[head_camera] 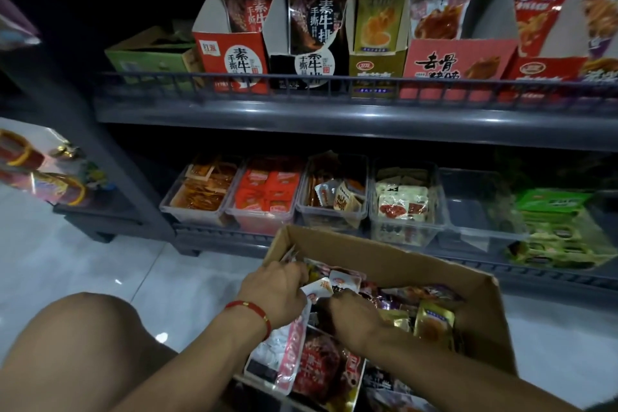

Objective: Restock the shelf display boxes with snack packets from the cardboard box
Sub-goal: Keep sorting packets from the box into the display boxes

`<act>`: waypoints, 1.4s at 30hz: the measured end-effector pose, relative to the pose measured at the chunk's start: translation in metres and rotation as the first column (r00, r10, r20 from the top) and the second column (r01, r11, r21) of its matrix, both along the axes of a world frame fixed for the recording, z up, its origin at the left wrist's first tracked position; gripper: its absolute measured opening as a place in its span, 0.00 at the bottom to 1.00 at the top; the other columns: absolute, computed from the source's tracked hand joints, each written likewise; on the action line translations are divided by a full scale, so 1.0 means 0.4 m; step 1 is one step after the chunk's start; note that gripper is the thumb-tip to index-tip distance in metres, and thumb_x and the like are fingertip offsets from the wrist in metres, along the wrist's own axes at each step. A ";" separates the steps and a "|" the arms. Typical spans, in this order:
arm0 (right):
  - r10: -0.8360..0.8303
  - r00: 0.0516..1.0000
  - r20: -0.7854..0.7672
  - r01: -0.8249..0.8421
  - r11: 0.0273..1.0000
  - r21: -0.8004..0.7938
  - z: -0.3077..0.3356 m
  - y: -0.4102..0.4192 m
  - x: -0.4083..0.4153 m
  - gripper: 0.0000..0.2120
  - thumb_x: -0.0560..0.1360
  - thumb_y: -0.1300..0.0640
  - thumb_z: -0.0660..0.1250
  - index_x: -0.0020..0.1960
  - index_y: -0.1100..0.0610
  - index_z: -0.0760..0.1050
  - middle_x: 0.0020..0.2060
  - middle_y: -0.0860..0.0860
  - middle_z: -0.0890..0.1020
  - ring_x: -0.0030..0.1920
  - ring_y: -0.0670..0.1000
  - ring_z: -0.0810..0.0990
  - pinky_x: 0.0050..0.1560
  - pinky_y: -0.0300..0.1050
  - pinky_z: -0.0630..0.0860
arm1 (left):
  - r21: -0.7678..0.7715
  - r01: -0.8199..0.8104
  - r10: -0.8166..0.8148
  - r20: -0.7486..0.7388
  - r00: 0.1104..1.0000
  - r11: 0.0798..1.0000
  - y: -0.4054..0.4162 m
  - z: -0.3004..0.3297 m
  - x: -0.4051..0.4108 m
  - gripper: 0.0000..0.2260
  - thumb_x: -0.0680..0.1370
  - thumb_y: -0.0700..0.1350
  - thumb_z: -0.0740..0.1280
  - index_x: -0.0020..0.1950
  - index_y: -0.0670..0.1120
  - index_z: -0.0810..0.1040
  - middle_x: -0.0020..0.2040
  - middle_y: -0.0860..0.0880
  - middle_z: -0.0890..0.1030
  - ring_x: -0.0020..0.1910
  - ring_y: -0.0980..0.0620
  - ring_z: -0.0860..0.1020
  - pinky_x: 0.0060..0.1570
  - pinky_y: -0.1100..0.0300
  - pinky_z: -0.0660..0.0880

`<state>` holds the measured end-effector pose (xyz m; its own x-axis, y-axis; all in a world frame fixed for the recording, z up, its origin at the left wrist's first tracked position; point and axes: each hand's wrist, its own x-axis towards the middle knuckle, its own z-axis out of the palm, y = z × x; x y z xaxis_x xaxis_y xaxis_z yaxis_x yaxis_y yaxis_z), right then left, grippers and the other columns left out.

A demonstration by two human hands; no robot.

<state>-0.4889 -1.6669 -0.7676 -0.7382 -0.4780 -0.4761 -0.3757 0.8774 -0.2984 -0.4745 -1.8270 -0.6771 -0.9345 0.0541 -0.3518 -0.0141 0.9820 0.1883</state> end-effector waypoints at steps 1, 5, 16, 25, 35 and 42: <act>-0.009 1.000 0.005 0.009 1.000 -0.025 0.003 -0.002 0.001 0.14 0.79 0.61 0.63 0.63 0.54 0.79 0.57 0.59 0.82 0.58 0.60 0.82 0.47 0.47 0.72 | 0.008 -0.011 0.011 -0.014 1.000 1.000 0.003 0.002 -0.004 0.10 0.78 0.47 0.65 0.58 0.54 0.78 0.57 0.49 0.83 0.58 0.43 0.80 0.53 0.52 0.77; -0.087 0.987 0.137 0.117 0.966 -0.232 0.101 0.025 -0.030 0.11 0.81 0.61 0.63 0.62 0.59 0.78 0.56 0.54 0.83 0.58 0.53 0.81 0.44 0.45 0.69 | 0.089 -0.069 0.074 -0.056 0.996 0.994 0.001 0.018 -0.015 0.09 0.78 0.47 0.65 0.57 0.55 0.78 0.53 0.51 0.84 0.57 0.45 0.80 0.53 0.53 0.78; -0.426 0.774 0.468 0.633 0.506 -0.585 0.329 0.227 -0.137 0.18 0.73 0.48 0.77 0.58 0.56 0.79 0.50 0.54 0.87 0.54 0.57 0.85 0.63 0.64 0.77 | 0.629 -0.191 0.161 0.105 0.981 0.754 0.066 0.080 -0.013 0.47 0.65 0.72 0.74 0.78 0.62 0.58 0.73 0.53 0.68 0.71 0.51 0.71 0.70 0.50 0.73; -0.430 0.789 0.440 0.600 0.383 -0.702 0.423 0.319 -0.091 0.12 0.80 0.56 0.68 0.50 0.66 0.77 0.43 0.59 0.87 0.46 0.59 0.86 0.51 0.59 0.82 | 0.847 -0.427 0.162 0.396 0.904 0.315 0.088 0.079 -0.032 0.22 0.69 0.54 0.76 0.62 0.57 0.80 0.57 0.48 0.85 0.58 0.45 0.81 0.63 0.40 0.76; -0.446 0.838 0.313 0.510 0.440 -0.739 0.480 0.430 -0.097 0.06 0.80 0.55 0.67 0.53 0.58 0.78 0.46 0.52 0.87 0.46 0.49 0.86 0.44 0.41 0.78 | 0.756 -0.648 0.035 0.648 0.761 0.089 0.071 0.110 -0.072 0.16 0.71 0.32 0.73 0.57 0.38 0.77 0.57 0.33 0.79 0.49 0.38 0.79 0.50 0.43 0.79; -0.315 0.910 -0.269 0.105 0.804 -0.585 0.476 0.430 -0.080 0.03 0.79 0.45 0.63 0.52 0.40 0.74 0.50 0.37 0.81 0.51 0.37 0.79 0.44 0.41 0.81 | 0.755 -0.154 -0.047 0.238 0.970 0.638 0.085 0.153 -0.067 0.32 0.71 0.30 0.74 0.68 0.59 0.77 0.56 0.50 0.86 0.52 0.45 0.85 0.46 0.56 0.82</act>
